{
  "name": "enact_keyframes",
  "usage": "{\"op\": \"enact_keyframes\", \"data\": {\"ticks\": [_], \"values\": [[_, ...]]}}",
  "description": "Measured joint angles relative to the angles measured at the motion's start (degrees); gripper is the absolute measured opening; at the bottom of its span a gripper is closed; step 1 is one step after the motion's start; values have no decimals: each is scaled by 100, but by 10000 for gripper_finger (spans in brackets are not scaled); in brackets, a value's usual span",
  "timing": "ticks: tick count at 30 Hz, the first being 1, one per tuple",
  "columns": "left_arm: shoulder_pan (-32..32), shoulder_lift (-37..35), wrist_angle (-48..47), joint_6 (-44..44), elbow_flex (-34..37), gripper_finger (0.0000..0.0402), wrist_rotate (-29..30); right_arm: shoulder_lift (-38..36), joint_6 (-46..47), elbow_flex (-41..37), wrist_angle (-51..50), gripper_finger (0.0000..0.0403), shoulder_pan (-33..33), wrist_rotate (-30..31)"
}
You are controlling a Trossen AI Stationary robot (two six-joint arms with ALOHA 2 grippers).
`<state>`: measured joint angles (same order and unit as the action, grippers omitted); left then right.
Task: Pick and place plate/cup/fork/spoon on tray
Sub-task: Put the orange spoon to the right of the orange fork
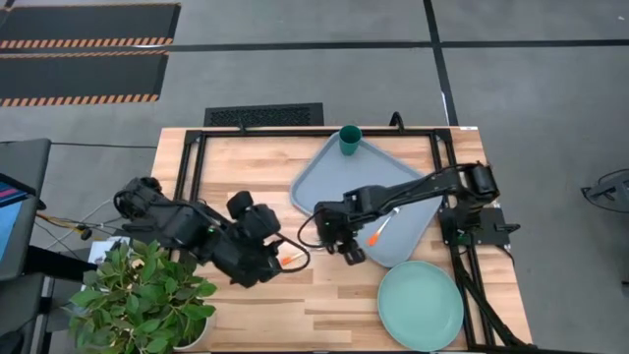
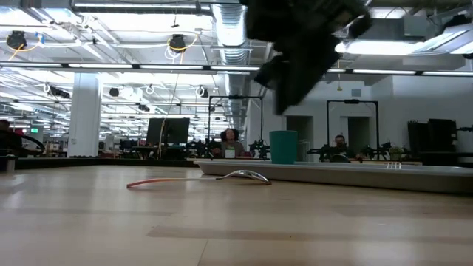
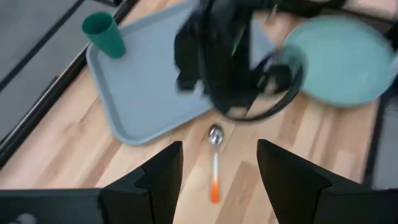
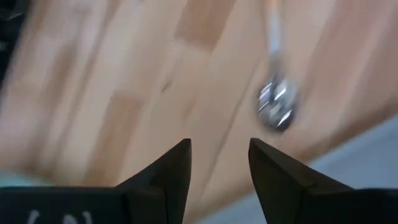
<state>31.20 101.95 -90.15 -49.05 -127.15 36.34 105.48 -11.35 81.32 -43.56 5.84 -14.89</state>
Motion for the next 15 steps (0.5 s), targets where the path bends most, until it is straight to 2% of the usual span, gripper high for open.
{"op": "enact_keyframes", "data": {"ticks": [3,6,11,15], "values": [[1,5,9,30,226,194,-242,-298,-4,-20,-824,180,-32,-300],[7,2,31,26,439,194,-401,-812,207,-376,-1261,178,-21,-345],[31,-4,334,64,767,194,-304,-2021,982,-1388,-1226,178,73,-338],[-106,-37,788,182,1229,194,-299,-2960,1945,-2139,-770,176,286,-257]]}}
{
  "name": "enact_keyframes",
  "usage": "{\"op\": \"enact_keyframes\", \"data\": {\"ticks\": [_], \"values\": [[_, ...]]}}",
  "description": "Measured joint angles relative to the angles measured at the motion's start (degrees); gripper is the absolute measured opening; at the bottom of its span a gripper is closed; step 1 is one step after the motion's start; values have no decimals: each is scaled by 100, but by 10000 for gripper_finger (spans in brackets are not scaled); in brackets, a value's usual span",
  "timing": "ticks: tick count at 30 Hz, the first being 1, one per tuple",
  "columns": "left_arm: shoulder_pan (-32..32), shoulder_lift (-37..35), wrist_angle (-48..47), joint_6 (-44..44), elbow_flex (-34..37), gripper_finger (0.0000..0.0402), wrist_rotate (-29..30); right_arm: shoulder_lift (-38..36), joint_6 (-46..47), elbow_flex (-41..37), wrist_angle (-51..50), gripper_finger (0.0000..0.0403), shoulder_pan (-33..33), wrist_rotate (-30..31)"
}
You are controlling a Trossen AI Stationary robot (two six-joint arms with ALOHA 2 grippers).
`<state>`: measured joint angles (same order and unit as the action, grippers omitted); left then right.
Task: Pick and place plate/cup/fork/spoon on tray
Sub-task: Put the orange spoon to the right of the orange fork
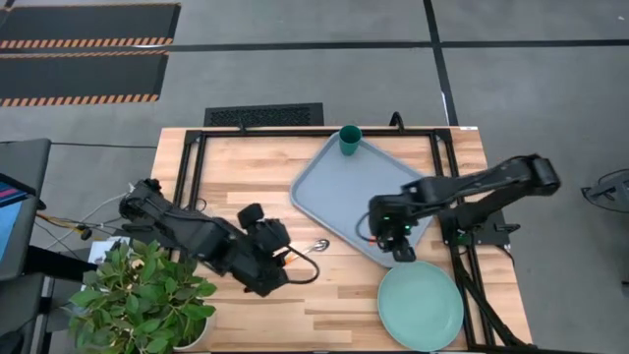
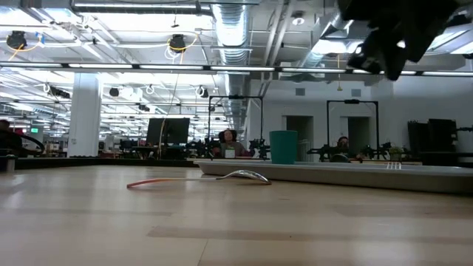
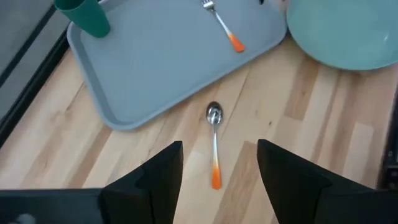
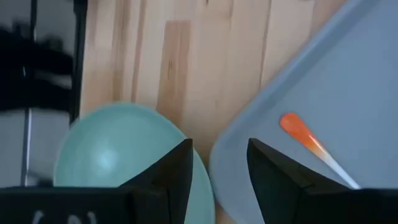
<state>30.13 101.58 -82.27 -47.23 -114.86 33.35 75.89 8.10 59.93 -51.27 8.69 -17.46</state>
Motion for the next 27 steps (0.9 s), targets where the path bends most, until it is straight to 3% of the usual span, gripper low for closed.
{"op": "enact_keyframes", "data": {"ticks": [5,12,20,27], "values": [[-449,17,1283,199,1189,194,-103,-763,947,-561,758,174,422,535],[-1185,48,4173,464,3037,194,-712,-1147,1629,-709,825,173,912,916],[-1729,76,5359,1,4551,194,-1007,-1220,1913,-709,822,171,1310,1293],[-1740,72,6781,325,5353,194,-1502,-1220,1952,-709,802,168,1420,1310]]}}
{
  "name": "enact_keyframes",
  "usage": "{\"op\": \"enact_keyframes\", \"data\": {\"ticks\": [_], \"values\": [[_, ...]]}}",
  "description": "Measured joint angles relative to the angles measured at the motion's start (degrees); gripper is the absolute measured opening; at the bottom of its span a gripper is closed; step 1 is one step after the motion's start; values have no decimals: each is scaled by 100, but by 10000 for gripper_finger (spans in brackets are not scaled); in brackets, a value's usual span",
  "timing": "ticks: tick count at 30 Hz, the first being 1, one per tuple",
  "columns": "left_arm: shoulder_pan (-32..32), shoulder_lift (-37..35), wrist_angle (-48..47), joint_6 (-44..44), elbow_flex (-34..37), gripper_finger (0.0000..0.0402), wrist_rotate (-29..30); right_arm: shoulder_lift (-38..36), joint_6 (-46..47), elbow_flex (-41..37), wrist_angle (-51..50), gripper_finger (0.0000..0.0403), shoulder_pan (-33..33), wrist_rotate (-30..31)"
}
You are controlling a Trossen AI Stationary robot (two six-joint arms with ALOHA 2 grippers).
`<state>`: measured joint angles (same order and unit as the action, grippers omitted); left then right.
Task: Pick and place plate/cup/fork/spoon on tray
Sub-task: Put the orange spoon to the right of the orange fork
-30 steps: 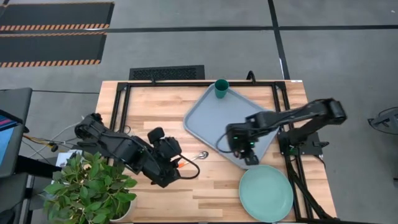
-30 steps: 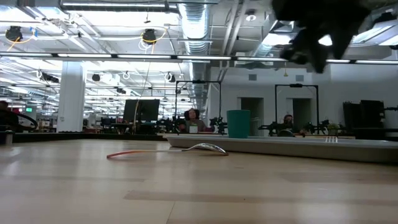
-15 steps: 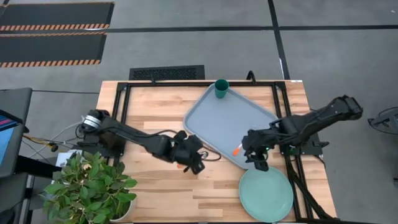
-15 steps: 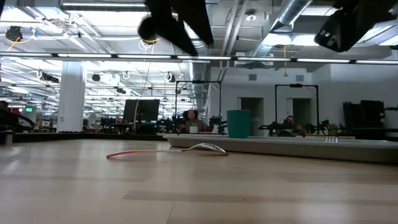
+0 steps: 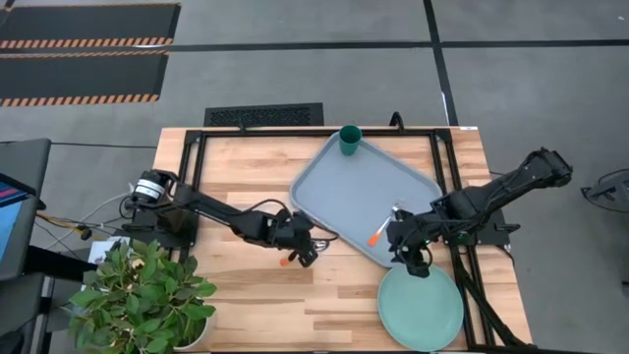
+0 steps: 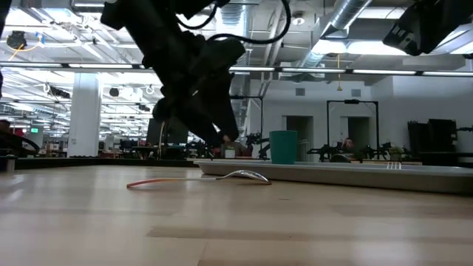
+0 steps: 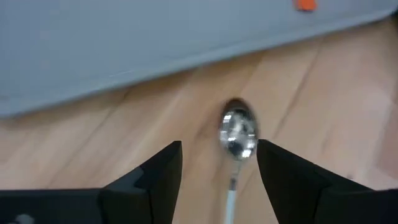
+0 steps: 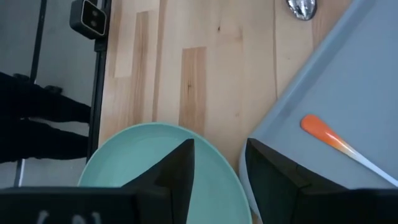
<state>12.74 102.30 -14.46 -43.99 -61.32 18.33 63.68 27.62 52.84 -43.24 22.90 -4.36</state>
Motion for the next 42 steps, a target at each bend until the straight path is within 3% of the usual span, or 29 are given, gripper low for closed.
{"op": "enact_keyframes", "data": {"ticks": [10,14,20,24,29,37,42], "values": [[289,236,199,611,188,194,386,4,0,0,-10,165,-4,175],[282,623,364,512,186,194,129,7,0,0,-78,164,-4,192],[292,885,368,271,160,192,314,7,2,0,-160,163,-4,192],[264,892,174,246,156,145,144,7,2,0,-155,162,-4,192],[260,890,-23,-53,149,18,90,7,2,0,-153,161,-4,190],[346,826,-261,-424,-148,3,-173,7,-8,0,-147,160,-4,190],[481,574,-559,-480,-544,2,-819,7,-102,0,-97,158,-4,190]]}}
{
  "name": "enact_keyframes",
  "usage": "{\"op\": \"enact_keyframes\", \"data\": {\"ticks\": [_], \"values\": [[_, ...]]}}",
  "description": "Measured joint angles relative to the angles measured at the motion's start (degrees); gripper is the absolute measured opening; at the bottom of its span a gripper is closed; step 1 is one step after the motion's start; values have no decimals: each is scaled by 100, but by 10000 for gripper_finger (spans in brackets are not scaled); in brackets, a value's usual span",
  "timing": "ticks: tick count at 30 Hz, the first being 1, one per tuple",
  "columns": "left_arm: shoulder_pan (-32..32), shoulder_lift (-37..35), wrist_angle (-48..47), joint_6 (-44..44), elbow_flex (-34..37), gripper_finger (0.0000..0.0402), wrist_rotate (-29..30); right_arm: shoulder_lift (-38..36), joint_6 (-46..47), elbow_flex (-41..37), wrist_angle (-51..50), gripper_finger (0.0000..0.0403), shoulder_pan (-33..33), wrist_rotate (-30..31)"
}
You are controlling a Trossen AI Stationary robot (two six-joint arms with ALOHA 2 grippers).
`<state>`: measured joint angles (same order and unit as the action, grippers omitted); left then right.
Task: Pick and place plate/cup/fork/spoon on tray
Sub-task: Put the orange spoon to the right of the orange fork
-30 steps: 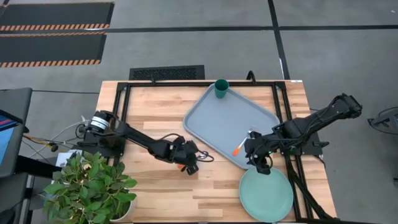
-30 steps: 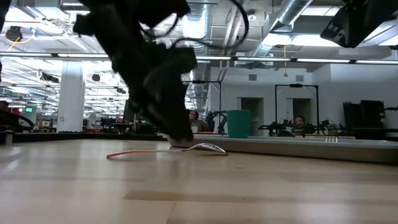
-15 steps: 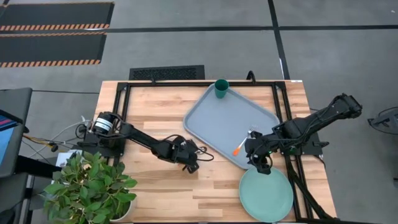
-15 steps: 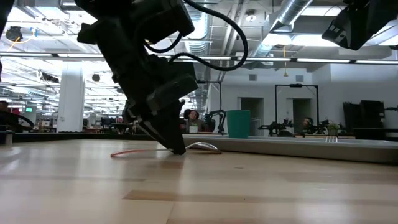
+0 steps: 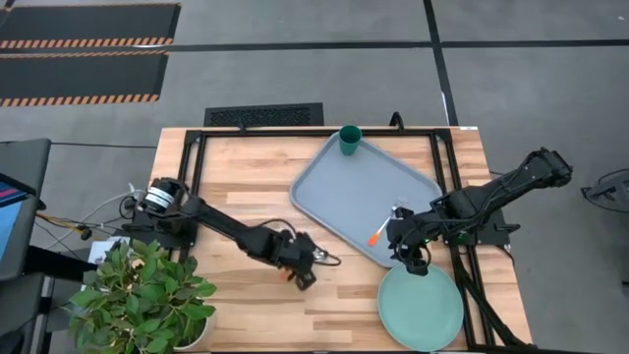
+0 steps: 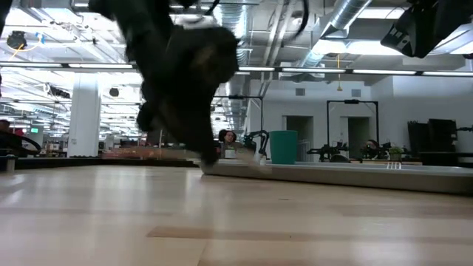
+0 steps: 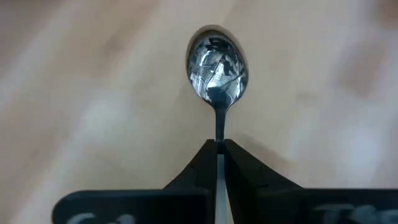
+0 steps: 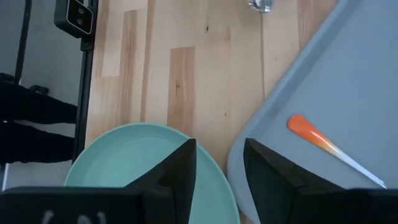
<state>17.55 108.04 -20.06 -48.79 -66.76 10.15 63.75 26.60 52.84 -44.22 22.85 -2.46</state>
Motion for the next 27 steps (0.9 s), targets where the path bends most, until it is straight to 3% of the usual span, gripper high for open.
{"op": "enact_keyframes", "data": {"ticks": [4,7,10,16,21,27], "values": [[-7,-97,-213,-140,-323,1,55,0,-9,0,23,157,0,0],[18,-246,76,-299,-526,1,-269,-127,-43,-7,28,157,33,-12],[-11,-481,822,-283,-651,1,-707,-444,-115,-7,262,156,106,-39],[-309,-933,2872,-609,-692,0,-2117,-1468,-136,-6,912,155,260,80],[-467,-1276,3496,-1230,-706,0,-2374,-2237,-812,-4,1949,155,503,544],[-602,-1333,3552,-3137,-702,0,-2332,-2614,-2089,4,2462,155,755,1862]]}}
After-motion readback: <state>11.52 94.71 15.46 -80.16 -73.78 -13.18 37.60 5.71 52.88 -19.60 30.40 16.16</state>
